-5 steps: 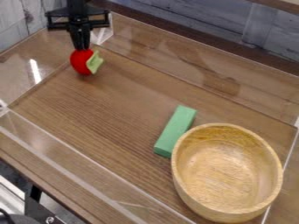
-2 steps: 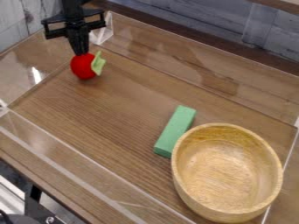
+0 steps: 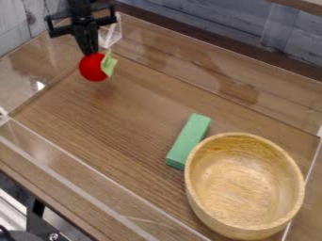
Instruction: Move the red fruit to the left
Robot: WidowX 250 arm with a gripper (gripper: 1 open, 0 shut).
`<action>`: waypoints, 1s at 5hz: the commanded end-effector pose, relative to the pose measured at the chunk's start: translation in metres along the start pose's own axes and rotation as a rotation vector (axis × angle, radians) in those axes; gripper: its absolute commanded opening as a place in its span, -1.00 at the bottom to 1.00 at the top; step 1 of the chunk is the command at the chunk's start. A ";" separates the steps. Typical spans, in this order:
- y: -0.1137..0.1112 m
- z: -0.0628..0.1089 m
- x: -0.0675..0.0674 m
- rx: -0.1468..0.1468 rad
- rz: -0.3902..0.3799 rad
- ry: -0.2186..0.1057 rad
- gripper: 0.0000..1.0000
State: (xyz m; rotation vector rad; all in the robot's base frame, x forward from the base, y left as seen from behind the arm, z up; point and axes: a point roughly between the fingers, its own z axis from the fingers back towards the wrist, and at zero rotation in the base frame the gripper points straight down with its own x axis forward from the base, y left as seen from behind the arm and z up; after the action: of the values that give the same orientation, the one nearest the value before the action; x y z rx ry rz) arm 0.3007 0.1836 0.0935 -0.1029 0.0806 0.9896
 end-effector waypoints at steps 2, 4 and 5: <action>-0.003 0.009 -0.007 -0.054 0.123 -0.037 -1.00; -0.014 0.016 0.011 -0.076 0.249 -0.014 -1.00; -0.004 0.011 0.009 -0.074 0.262 -0.003 -1.00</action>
State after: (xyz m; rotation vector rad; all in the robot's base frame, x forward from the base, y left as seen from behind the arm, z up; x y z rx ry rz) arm 0.3072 0.1872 0.0832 -0.1599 0.1232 1.2530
